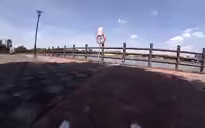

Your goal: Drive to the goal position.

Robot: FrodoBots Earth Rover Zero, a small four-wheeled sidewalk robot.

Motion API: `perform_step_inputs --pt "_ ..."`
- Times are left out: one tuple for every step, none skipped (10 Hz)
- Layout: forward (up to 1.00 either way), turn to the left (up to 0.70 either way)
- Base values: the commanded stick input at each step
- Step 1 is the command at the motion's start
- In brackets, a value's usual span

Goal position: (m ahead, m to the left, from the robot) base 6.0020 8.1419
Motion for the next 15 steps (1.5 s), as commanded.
perform_step_inputs --pt "0.7 0.35" --pt "0.7 0.35" --pt "0.7 0.35" --pt "0.7 0.35" --pt "0.7 0.35" --pt "0.41 0.49" --pt "0.0 0.7" --pt "0.0 0.7" --pt "0.0 0.7" --pt "0.0 0.7" --pt "0.0 0.7" --pt "0.0 0.7" --pt "0.0 0.7" --pt "0.0 0.7" --pt "0.0 0.7"
